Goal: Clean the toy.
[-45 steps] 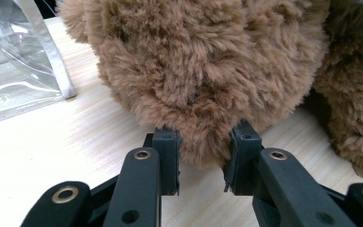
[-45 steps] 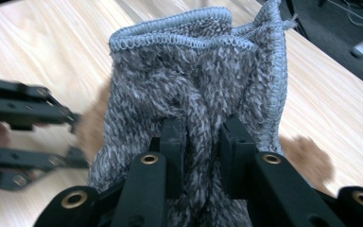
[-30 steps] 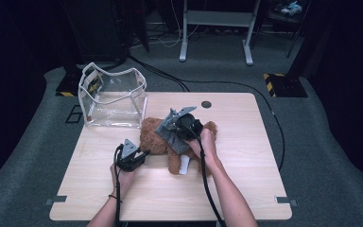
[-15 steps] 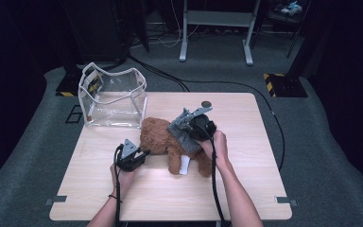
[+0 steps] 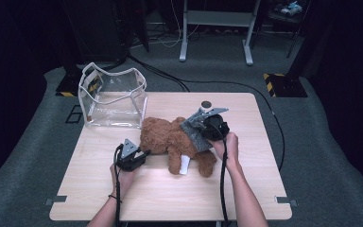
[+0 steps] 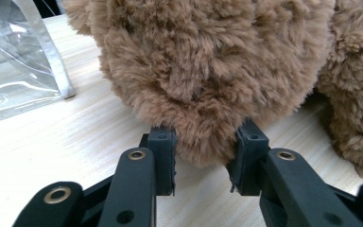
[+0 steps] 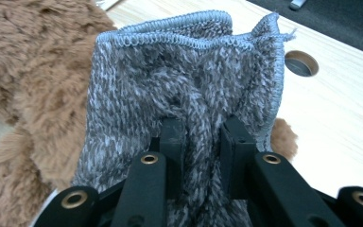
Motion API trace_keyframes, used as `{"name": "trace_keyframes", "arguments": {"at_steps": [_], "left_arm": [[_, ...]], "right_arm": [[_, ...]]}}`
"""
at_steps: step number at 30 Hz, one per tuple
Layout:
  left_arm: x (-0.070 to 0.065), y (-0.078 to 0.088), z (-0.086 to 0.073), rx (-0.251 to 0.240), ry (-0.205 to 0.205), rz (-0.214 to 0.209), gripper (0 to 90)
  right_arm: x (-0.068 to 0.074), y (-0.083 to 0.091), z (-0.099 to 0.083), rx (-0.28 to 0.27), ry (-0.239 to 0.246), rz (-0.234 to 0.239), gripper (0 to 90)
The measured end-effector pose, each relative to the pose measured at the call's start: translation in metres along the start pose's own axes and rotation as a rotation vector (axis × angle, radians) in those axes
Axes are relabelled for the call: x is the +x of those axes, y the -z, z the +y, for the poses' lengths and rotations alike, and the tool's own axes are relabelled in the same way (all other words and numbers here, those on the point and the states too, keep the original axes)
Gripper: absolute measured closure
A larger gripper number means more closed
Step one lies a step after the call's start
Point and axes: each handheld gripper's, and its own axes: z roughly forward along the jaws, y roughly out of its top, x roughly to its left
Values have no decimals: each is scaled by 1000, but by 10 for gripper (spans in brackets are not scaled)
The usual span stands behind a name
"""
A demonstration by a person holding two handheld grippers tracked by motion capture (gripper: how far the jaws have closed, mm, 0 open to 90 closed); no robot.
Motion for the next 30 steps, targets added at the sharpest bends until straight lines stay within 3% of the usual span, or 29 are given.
{"name": "trace_keyframes", "arguments": {"at_steps": [6, 13, 20, 22, 25, 30], "left_arm": [[0, -3, 1, 13, 11, 3, 550], [0, -2, 0, 11, 15, -2, 600], [1, -2, 1, 21, 14, -1, 643], [1, -3, 1, 12, 25, 3, 657], [1, -4, 1, 10, 28, 5, 668], [1, -4, 1, 10, 31, 2, 667]], "right_arm": [[-12, 2, -10, 1, -43, -6, 741], [-24, -6, -27, 33, -78, -21, 742], [-30, -20, -39, 55, -121, -7, 742], [-31, -24, -41, 73, -113, -1, 742], [-31, -30, -42, 141, -109, -52, 743], [-36, -28, -41, 168, -87, -123, 744]]}}
